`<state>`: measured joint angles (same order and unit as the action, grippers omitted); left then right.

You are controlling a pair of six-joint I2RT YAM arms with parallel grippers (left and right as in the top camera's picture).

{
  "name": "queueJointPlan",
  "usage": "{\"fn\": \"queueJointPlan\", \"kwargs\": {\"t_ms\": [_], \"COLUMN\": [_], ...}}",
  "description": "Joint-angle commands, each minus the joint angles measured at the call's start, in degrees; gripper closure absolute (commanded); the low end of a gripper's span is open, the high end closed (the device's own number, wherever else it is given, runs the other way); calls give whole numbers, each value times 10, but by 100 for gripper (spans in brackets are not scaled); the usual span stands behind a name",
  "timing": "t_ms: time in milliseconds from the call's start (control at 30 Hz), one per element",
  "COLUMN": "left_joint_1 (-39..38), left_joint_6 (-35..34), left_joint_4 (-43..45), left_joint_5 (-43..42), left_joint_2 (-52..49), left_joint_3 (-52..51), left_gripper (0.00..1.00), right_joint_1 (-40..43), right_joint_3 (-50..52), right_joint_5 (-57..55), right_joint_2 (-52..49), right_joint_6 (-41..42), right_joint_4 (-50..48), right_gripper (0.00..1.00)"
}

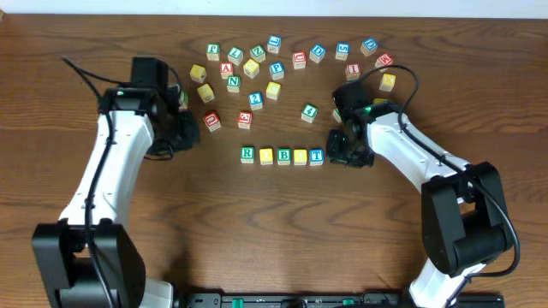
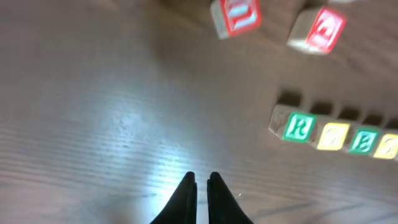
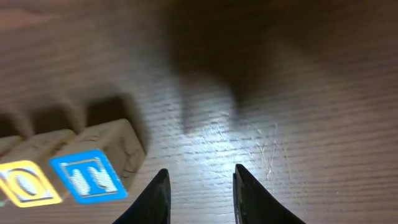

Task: Spell out ROBOT
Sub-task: 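Lower both grippers at the row ends and push the blocks together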

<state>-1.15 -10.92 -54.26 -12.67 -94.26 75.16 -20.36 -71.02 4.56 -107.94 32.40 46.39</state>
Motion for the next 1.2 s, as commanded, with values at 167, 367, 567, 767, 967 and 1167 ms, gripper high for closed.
{"fn": "queueJointPlan", "kwargs": {"t_ms": [167, 367, 567, 767, 967, 1167], "left_joint_1": [1, 0, -24, -54, -79, -101], "left_joint_6": [48, 46, 46, 47, 47, 47], "left_joint_4": [75, 105, 148, 178, 206, 238], "left_joint_5": [-77, -116, -123, -124, -125, -124], "left_joint_2": [-6, -10, -45, -89, -113, -114], "left_joint_3": [-88, -114, -115, -115, -115, -115], "left_gripper": [92, 92, 92, 92, 92, 92], "right_joint_1": [0, 0, 0, 0, -5, -10], "right_joint_3": [29, 33, 33, 33, 33, 33], "right_joint_5": [25, 45, 47, 53, 53, 52], "right_joint_2": [7, -5, -8, -8, -8, -8], "right_joint_6": [23, 28, 27, 27, 27, 27], "right_joint_4": [-45, -66, -76, -93, -94, -95], "right_gripper": [72, 73, 74, 73, 72, 71]}}
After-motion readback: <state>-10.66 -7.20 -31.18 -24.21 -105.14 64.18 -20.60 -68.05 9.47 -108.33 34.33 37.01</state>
